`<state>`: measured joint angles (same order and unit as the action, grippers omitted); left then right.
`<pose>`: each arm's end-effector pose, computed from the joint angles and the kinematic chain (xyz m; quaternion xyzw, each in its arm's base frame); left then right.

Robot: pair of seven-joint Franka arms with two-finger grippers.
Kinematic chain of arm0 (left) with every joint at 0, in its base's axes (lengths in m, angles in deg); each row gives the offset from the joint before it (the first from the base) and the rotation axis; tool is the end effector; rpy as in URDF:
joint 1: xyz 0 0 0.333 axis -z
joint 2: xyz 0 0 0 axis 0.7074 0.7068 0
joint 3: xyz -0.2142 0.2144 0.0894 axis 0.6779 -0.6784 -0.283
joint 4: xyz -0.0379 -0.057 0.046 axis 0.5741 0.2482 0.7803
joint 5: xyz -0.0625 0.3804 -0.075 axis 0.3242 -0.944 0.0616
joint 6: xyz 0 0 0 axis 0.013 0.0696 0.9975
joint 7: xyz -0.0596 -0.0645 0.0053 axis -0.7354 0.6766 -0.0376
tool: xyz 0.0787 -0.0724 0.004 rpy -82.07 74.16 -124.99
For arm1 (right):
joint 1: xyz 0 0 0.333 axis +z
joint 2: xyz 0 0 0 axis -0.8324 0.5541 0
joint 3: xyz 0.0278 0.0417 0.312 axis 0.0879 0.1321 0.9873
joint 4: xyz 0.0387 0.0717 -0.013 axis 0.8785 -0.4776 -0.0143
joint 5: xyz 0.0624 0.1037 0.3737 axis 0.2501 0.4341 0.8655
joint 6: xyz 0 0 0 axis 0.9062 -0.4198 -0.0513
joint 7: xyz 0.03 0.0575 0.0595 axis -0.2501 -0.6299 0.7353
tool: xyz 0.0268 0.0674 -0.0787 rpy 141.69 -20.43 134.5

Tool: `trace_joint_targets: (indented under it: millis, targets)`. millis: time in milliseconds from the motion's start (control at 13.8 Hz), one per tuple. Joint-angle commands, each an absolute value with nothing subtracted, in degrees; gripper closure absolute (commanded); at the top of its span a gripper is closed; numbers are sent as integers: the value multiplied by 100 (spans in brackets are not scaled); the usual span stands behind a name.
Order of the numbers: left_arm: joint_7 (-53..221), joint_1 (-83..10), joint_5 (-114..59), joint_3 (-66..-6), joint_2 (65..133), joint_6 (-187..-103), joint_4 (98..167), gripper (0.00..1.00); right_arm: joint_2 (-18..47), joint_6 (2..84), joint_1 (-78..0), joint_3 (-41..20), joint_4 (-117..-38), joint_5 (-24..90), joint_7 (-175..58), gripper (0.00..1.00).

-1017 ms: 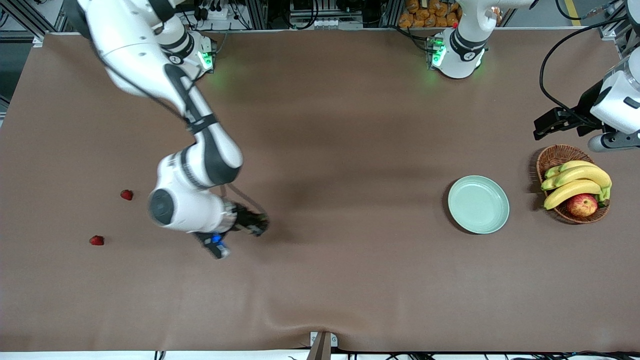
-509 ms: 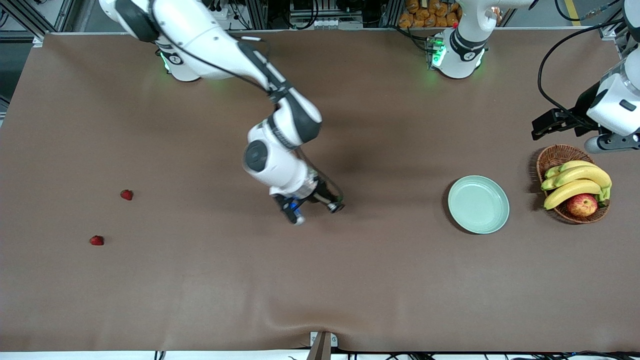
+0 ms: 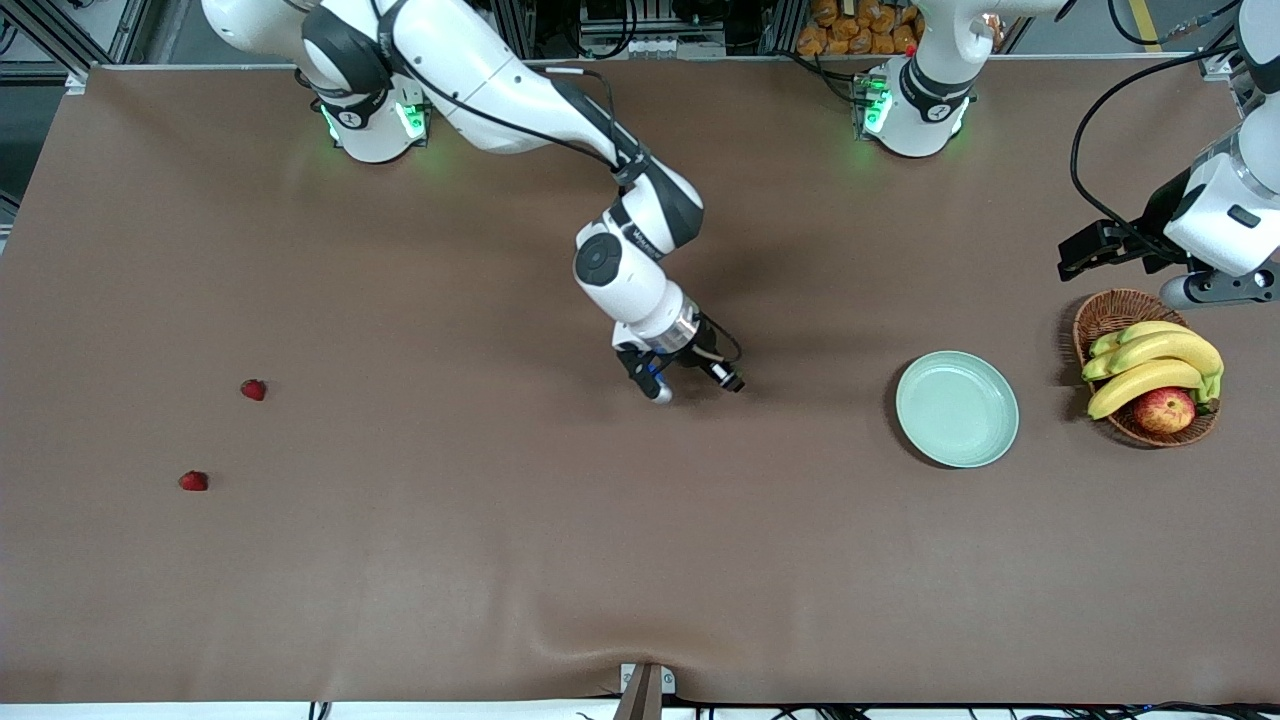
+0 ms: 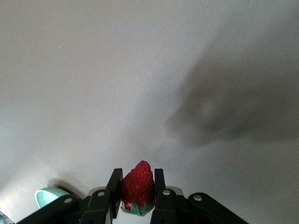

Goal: Collect all strawberries into plate
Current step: 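Carry the strawberry to mid-table and release it with the right gripper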

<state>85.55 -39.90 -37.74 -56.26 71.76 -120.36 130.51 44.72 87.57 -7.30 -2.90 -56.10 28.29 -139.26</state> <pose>0.5422 -0.0289 0.5791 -0.9985 -0.0385 0.0357 0.0132 0.5084 0.5819 0.2073 -0.8516 0.4334 0.0474 0.2910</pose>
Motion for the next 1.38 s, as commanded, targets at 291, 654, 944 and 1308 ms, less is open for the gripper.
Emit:
trace_joint_targets:
  millis: [291,654,944,1308]
  targets:
    - [8539,-4010,-3842,-5594,6978,-12115,13285,0,4537,8387,-704,-421,-5322,2617,-13902,0]
    - [8854,-3905,-3483,-5576,7101,-12342,13293,0,3949,6796,-1458,-457,-5339,2407,-13605,0]
    - [10574,-3737,-3491,-4858,7592,-13000,13267,0,3501,5444,-2170,-457,-5366,2414,-12753,0]
    - [12966,-3484,-4251,-3977,8549,-14144,13223,0,3034,3958,-3049,-422,-5383,2459,-11655,0]
